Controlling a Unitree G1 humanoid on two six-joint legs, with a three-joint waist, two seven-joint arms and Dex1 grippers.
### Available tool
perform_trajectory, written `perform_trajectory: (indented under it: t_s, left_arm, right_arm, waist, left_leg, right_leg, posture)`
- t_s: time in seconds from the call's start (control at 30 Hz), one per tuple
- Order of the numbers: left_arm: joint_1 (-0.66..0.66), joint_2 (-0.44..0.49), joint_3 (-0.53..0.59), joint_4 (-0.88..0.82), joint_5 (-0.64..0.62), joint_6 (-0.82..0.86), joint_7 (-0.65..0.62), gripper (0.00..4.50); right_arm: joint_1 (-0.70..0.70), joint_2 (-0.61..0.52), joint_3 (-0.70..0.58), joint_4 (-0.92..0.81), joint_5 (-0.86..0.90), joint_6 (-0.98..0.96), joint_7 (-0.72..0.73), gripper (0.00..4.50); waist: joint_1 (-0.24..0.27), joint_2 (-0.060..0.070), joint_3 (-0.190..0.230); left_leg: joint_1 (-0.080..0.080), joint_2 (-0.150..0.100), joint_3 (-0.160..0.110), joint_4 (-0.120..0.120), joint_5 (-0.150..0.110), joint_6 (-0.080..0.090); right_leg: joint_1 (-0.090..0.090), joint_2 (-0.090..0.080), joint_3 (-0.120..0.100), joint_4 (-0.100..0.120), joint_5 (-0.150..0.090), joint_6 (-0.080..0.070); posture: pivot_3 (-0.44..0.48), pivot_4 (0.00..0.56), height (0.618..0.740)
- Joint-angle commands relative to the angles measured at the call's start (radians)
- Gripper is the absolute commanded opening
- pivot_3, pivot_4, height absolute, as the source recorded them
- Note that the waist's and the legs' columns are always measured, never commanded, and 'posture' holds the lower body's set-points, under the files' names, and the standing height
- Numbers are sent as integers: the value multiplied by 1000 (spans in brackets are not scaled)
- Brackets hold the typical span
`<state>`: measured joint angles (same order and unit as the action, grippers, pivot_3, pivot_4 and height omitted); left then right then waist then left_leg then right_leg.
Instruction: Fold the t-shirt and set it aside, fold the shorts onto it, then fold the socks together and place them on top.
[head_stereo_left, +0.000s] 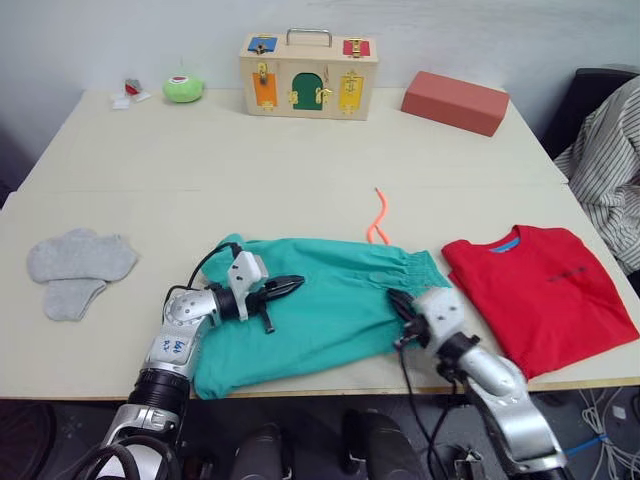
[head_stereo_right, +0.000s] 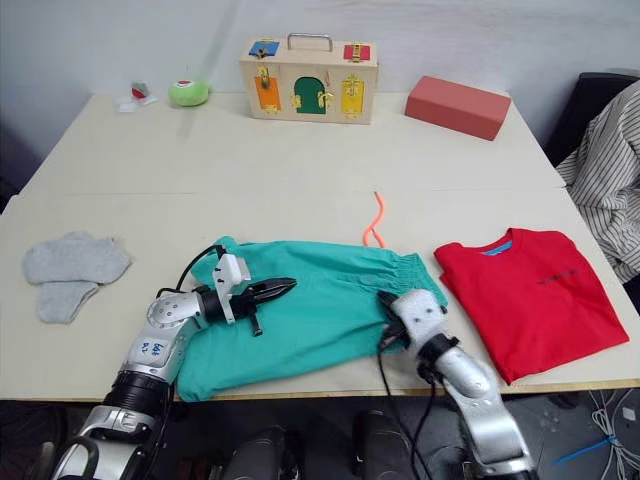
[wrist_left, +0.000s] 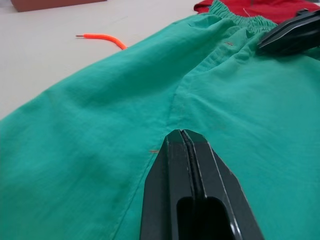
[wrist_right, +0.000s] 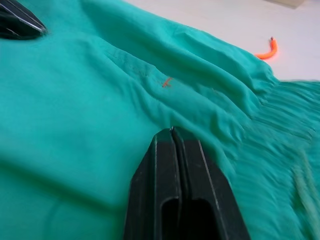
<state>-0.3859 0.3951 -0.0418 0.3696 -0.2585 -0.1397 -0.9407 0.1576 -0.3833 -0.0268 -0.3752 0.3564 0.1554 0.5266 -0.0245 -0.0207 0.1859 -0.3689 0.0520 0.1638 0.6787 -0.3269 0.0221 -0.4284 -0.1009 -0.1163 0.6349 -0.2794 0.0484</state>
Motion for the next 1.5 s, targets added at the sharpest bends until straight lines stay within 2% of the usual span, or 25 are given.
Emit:
perform_trajectory:
  t_s: [0.03,0.1,0.23,0.3,0.4,0.43,0.63,0.83,0.97,1.3,1.5]
  left_arm:
    - [-7,-3,12,-12,-35,-22,-50,0]
    - [-12,-6,27,-54,-78,1,-80,0]
    - [-5,21,21,-151,-131,60,-152,0]
    - [4,43,16,-186,-139,80,-186,0]
    - [16,62,17,-188,-130,88,-202,0]
    - [18,66,16,-179,-124,81,-209,0]
    - [36,43,-1,-161,-110,63,-223,0]
    - [44,31,-10,-101,-101,68,-231,0]
    - [17,36,-34,-8,-48,10,-257,0]
    - [-13,25,-1,61,-42,-43,-232,0]
    - [17,47,41,-49,-76,13,-172,0]
  right_arm:
    - [48,-23,-114,-163,245,126,16,597]
    - [104,-55,-191,-233,373,231,-20,1310]
    - [224,-110,-342,-302,649,448,-192,2693]
    - [307,-162,-382,-300,897,566,-307,3332]
    - [334,-190,-378,-284,1035,623,-416,4289]
    - [320,-189,-358,-272,1045,639,-466,4439]
    - [126,-96,-249,-159,1115,638,-735,4439]
    - [-42,-21,-137,-49,1040,668,-797,4439]
    - [-127,48,-105,26,940,633,-779,3497]
    - [-160,120,-91,15,753,559,-627,100]
    - [-156,81,-188,-59,657,461,-551,43]
  waist:
    - [-2,0,0]
    - [1,0,0]
    - [4,0,0]
    - [10,0,0]
    - [18,0,0]
    - [17,0,0]
    - [18,-3,-2]
    - [10,-6,-4]
    - [-7,-10,-6]
    - [-7,-12,-8]
    - [-4,-9,-6]
  left_leg:
    - [0,0,0,0,0,0]
    - [-1,0,0,0,0,0]
    - [-2,0,-2,0,-1,1]
    - [-2,0,-2,0,-3,5]
    - [-2,0,-2,-4,-3,6]
    - [-1,0,-1,-4,-3,6]
    - [-2,1,-1,-4,-3,7]
    - [-1,1,0,-5,-3,6]
    - [-1,3,0,-5,-2,5]
    - [1,5,0,-12,1,1]
    - [0,5,0,-12,2,1]
  right_leg:
    - [0,0,0,0,0,0]
    - [0,0,0,0,0,0]
    - [0,-1,-1,-2,0,0]
    - [0,-1,-1,-3,0,0]
    - [0,0,-1,-6,0,-1]
    - [0,0,-1,-6,0,-1]
    - [1,1,0,-8,0,-1]
    - [1,2,1,-8,0,0]
    - [1,4,1,-8,1,-1]
    - [0,6,0,-8,1,-2]
    - [-1,6,0,-8,1,-3]
  posture:
    - [0,150,740]
    - [0,150,740]
    - [0,150,740]
    - [0,150,740]
    - [0,150,740]
    - [0,150,740]
    - [0,150,740]
    - [0,150,740]
    - [0,150,740]
    - [0,150,740]
    - [0,150,740]
